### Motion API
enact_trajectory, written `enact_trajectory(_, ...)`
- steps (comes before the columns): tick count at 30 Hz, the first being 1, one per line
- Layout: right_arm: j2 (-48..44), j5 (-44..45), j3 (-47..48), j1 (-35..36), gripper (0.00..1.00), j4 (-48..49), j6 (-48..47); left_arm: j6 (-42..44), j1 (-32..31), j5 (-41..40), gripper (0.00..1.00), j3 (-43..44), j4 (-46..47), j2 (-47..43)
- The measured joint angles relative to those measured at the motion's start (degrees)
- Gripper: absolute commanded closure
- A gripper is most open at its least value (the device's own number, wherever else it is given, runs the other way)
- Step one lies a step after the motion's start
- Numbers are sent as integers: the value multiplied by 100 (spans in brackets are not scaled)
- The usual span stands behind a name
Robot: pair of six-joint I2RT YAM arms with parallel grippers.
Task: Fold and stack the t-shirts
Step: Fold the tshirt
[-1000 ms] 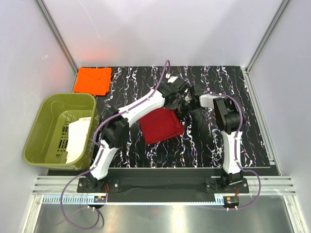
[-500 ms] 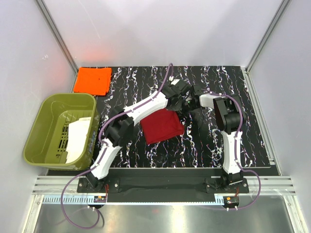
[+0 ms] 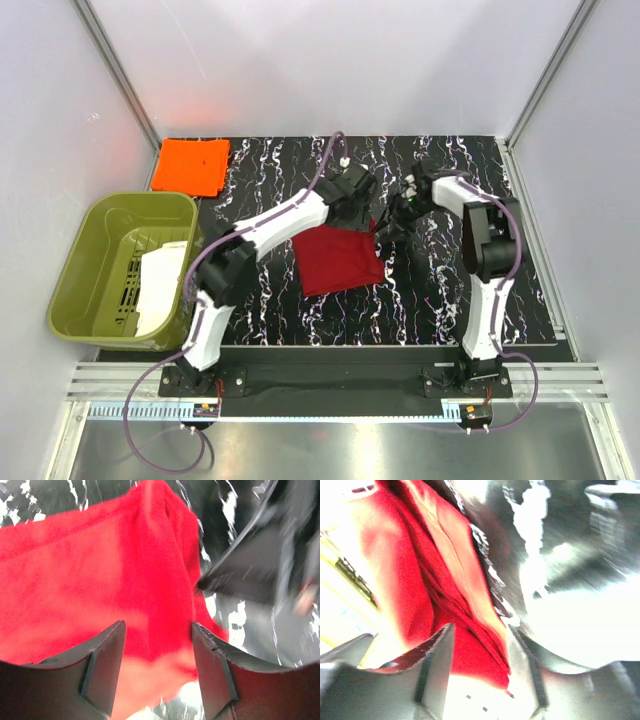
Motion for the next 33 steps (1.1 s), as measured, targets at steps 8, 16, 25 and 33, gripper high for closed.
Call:
enact_trajectory(8, -1353, 142, -927, -400, 33, -295, -516, 426, 682, 872, 43, -1320, 540, -2234)
enact_trajectory(16, -1871, -715, -2190, -278, 45, 120, -522, 905, 1801, 2140, 58, -1703, 1014, -1744)
enact_trajectory(25, -2583, -728, -3720, 28, 67, 1001, 514, 1152, 1967, 2599, 62, -1840, 855, -531)
enact_trajectory(33, -2660, -400, -4723, 354, 80, 2424, 1910, 844, 1860, 2192, 64, -2594, 977, -741)
